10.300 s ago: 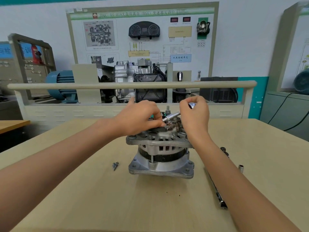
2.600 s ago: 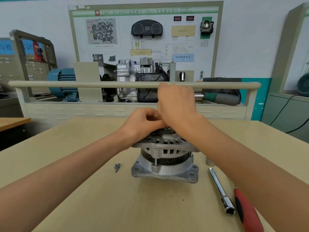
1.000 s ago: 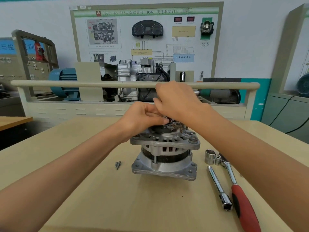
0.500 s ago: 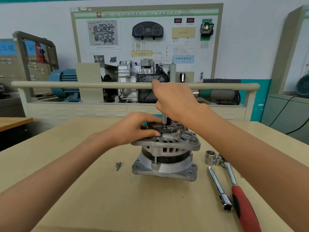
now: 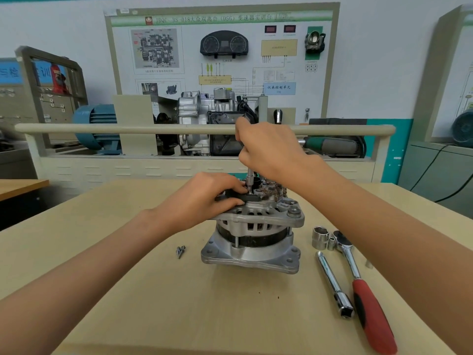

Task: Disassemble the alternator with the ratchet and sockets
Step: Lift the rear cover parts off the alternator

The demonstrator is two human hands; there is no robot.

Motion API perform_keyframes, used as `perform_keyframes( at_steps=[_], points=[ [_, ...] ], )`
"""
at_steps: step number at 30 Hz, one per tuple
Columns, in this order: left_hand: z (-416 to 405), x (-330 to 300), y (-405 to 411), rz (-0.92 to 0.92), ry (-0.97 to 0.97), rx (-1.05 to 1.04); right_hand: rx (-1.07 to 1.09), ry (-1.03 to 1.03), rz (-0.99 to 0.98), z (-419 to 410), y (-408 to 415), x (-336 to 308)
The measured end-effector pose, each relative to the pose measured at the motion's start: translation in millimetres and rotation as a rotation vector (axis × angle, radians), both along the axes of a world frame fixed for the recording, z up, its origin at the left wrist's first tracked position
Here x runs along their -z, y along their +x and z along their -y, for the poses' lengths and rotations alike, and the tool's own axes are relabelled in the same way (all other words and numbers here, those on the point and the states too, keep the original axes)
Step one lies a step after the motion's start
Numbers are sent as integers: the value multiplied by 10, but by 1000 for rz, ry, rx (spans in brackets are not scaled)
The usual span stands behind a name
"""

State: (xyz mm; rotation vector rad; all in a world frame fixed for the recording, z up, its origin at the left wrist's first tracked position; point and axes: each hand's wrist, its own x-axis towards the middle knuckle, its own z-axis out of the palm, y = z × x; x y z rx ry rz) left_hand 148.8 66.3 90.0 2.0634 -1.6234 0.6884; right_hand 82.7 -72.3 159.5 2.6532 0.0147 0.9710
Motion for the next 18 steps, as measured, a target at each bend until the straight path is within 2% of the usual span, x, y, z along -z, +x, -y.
perform_keyframes(
  at_steps=[3,8,11,14,18],
  points=[
    [8,-14,41,-105,-6,1,-22,-9,-14,-4,16,-13],
    [47,-65,30,-424,-73,-28,-47,-52,-56,-30,31,-50],
    [116,-76,41,-491,-102,-16,-50,-66,-36,-15,23,-49],
    [167,-86,34,-556,-101,33,-46,-84,-32,2,30,-26],
    [170,-132,33,-811,-88,130,-140,-72,-81,54,63,-31]
  ],
)
